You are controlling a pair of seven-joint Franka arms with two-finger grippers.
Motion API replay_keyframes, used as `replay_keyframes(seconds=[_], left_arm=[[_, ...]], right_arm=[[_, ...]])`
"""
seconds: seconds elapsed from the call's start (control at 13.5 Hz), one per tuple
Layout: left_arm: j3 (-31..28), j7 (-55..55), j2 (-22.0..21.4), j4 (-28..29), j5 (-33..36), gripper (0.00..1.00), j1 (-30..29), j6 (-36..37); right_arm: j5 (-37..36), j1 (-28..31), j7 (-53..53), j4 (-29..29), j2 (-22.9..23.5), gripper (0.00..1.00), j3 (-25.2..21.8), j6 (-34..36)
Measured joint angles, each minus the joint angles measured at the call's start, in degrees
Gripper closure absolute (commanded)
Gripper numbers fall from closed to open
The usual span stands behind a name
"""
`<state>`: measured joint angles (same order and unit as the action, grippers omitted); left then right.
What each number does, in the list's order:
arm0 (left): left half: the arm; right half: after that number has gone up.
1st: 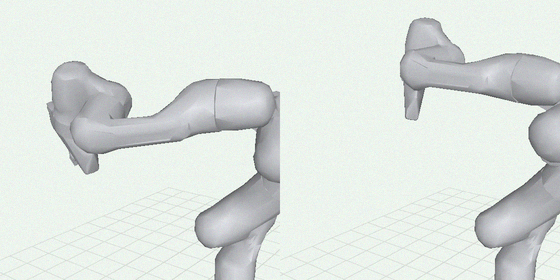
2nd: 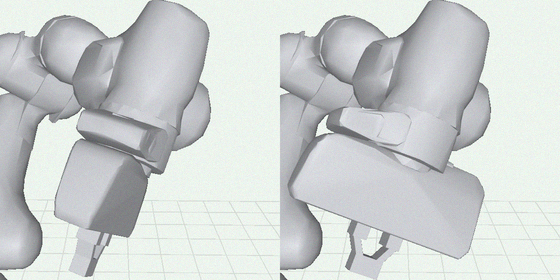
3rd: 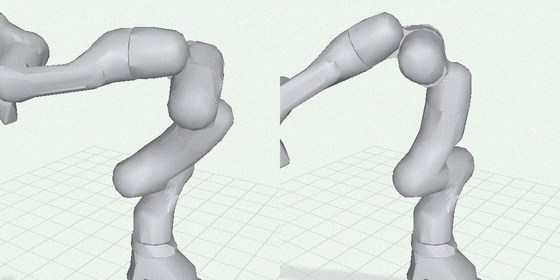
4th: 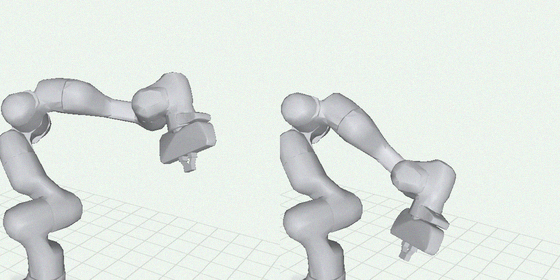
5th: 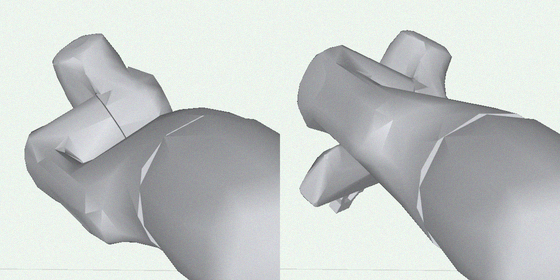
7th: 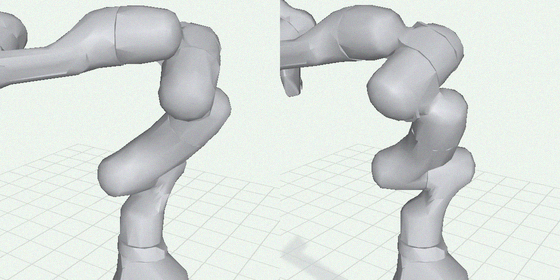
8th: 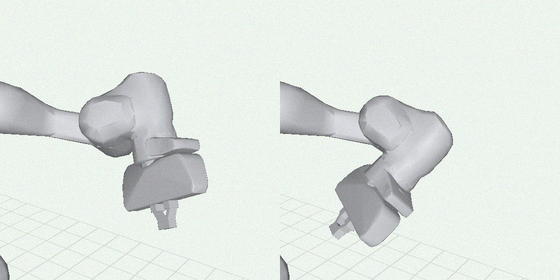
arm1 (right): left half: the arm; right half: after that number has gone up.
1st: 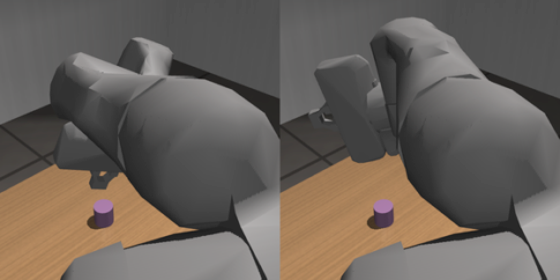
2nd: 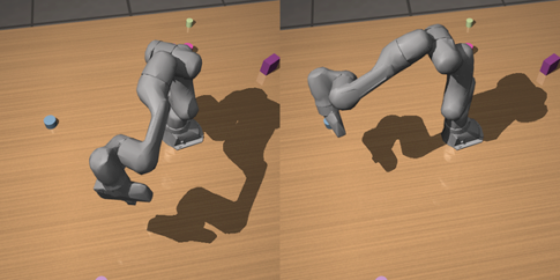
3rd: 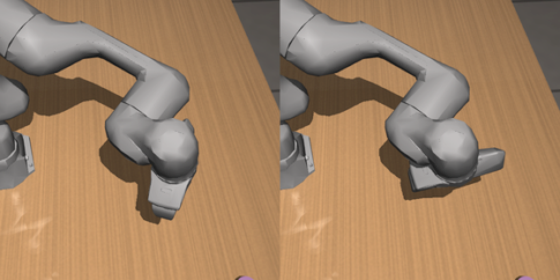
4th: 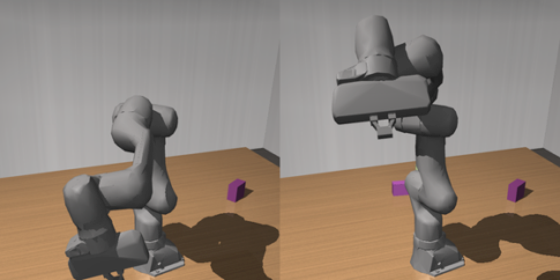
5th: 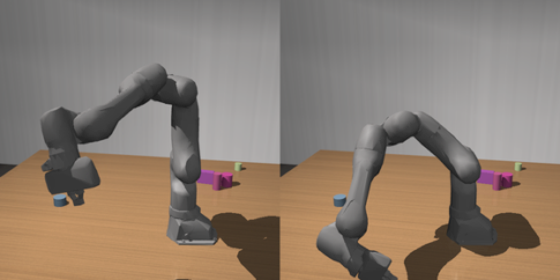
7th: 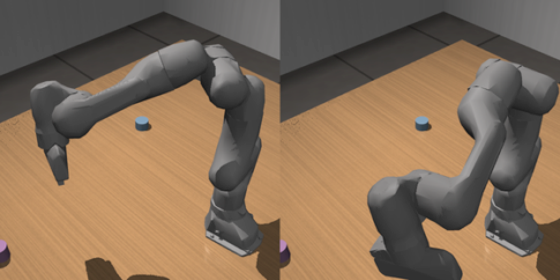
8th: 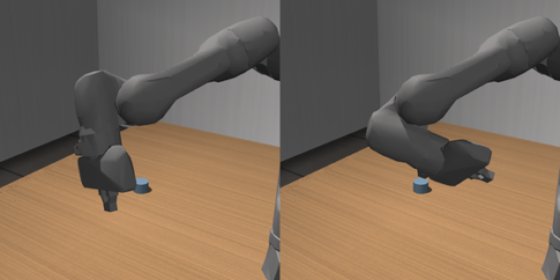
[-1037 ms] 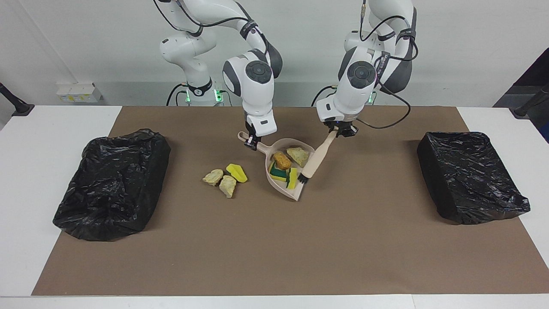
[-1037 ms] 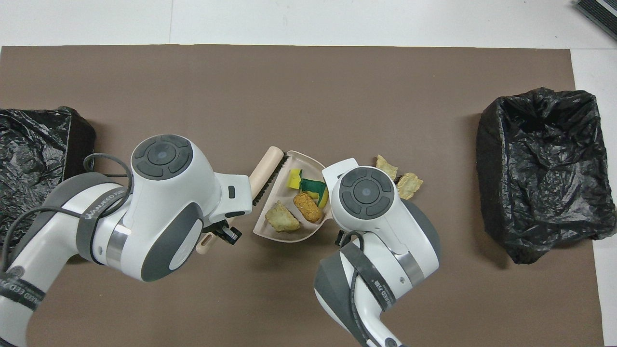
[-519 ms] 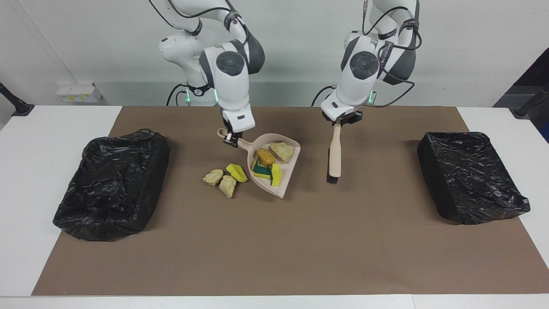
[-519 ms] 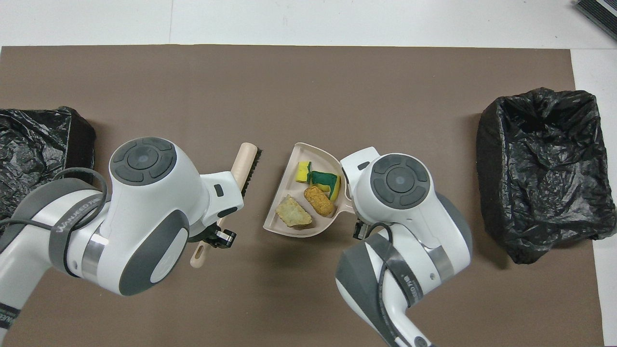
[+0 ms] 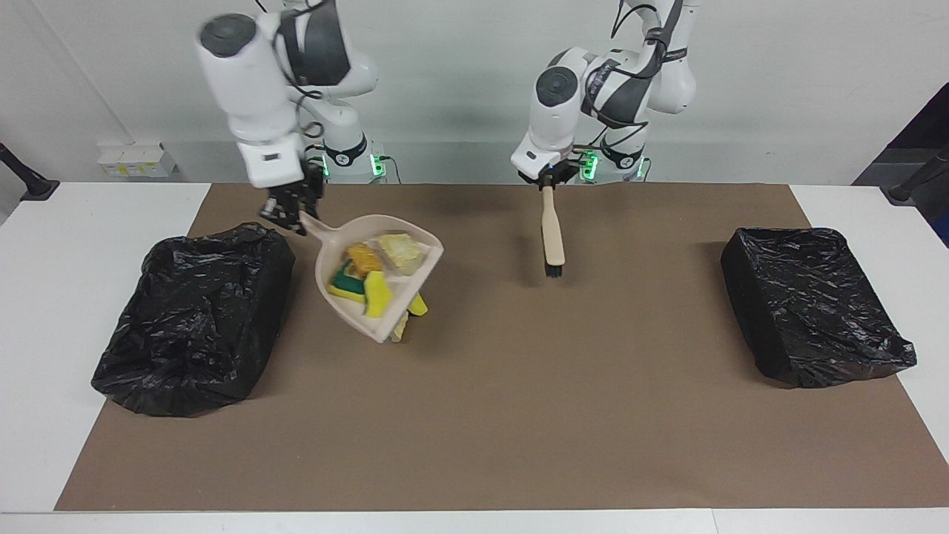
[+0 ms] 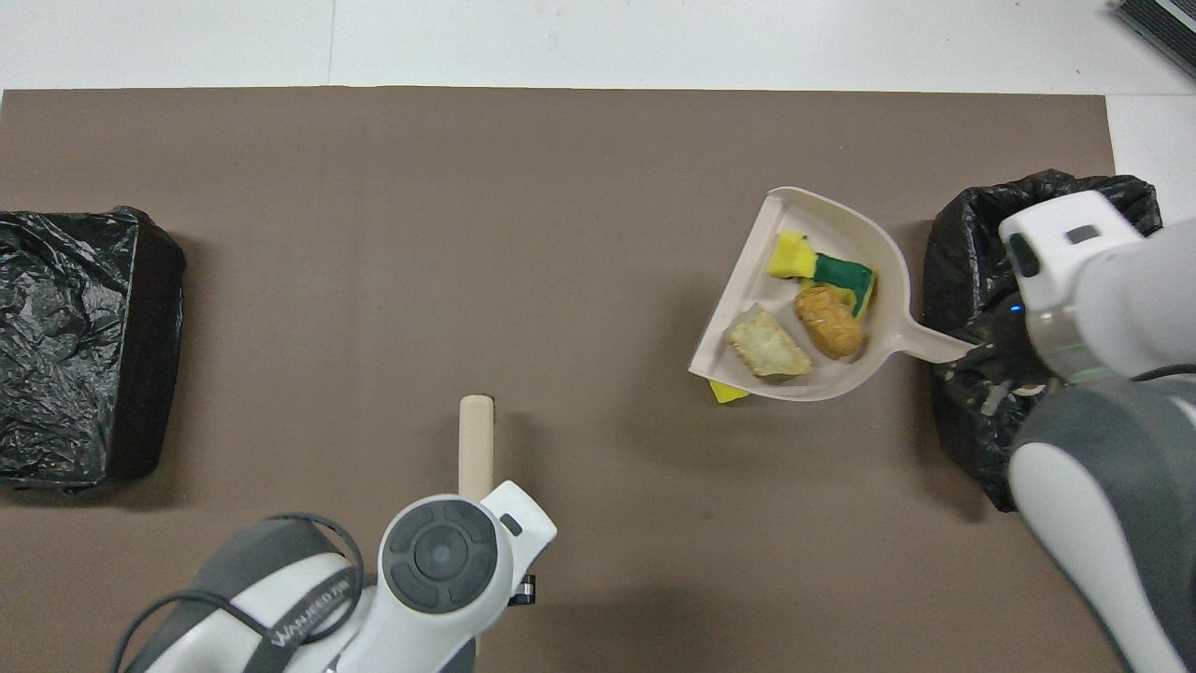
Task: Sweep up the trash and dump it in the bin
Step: 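Carry the dustpan with the right gripper over the bin, then tip the dustpan with the right gripper to dump debris into the bin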
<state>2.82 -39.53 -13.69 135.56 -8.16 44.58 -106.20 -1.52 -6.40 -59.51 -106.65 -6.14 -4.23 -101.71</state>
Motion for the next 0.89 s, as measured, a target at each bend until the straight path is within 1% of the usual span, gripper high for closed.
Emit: replay_keyframes(seconds=[0.15, 0.3, 0.44, 0.52, 0.67, 0.89], left_arm=[[0.05, -4.07, -1.47, 2.48, -1.96, 1.0, 5.45, -1.88], [0.11, -7.78, -1.94, 4.57, -4.89, 1.0, 10.94, -5.29], [0.15, -12.9, -1.95, 7.19, -6.53, 1.0, 15.37, -9.45], [0.15, -14.95, -1.95, 8.63, -6.69, 1.0, 16.92, -11.03], [0.08, -16.49, -1.96, 10.64, -6.74, 1.0, 17.95, -12.32], [-0.23, -16.54, -1.98, 11.98, -6.74, 1.0, 17.97, -12.45]], right_arm=[[-0.01, 7.75, -8.3, 1.65, 0.09, 1.0, -0.2, 0.55], [-0.95, 14.62, -16.14, 2.31, 0.45, 1.0, -0.4, 0.45], [-5.53, 19.41, -21.67, 2.8, 1.17, 1.0, -0.46, -0.36], [-7.39, 21.2, -24.34, 2.88, 1.59, 1.0, -0.46, -1.7], [-11.32, 24.02, -29.15, 2.94, 2.64, 1.0, -0.45, -5.38], [-20.42, 25.34, -32.16, 2.98, 3.86, 1.0, -0.27, -9.2]])
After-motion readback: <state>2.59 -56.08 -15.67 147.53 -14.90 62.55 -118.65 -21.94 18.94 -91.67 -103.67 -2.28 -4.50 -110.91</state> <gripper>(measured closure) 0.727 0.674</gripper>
